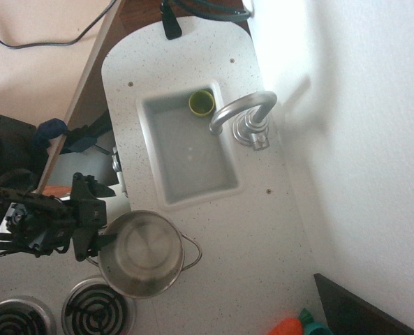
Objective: Pick up pot
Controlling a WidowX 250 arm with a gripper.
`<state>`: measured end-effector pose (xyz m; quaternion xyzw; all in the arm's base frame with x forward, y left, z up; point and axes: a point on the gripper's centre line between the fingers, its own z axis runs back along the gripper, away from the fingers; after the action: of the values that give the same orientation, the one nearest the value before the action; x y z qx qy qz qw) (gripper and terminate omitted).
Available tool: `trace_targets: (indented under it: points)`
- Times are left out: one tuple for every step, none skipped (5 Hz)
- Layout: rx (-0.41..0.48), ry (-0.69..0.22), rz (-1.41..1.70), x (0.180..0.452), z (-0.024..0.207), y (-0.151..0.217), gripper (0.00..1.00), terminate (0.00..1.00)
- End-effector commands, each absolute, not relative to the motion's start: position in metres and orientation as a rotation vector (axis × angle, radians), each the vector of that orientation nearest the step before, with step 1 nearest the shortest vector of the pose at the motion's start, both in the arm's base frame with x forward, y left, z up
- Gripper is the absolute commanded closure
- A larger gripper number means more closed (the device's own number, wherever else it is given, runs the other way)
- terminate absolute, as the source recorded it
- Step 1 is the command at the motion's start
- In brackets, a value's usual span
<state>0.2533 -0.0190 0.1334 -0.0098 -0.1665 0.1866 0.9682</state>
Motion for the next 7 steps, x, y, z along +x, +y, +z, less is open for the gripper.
trace_targets:
  points:
    - [-0.02,-0.337,0.377,0.253,0.133,-0.019,0.0,0.0]
    - [-0.121,-0.281,0.558,0.266,0.127,-0.013,0.0,0.0]
    - [-0.092,-0.246,0.616,0.268,0.112,-0.012,0.0,0.0]
    - [-0.04,-0.244,0.648,0.268,0.103,-0.015,0.0,0.0]
    - [-0.015,-0.213,0.649,0.266,0.095,-0.017,0.0,0.0]
    - [0.005,-0.183,0.628,0.267,0.081,-0.02,0.0,0.0]
    - [0.016,-0.179,0.634,0.268,0.076,-0.021,0.0,0.0]
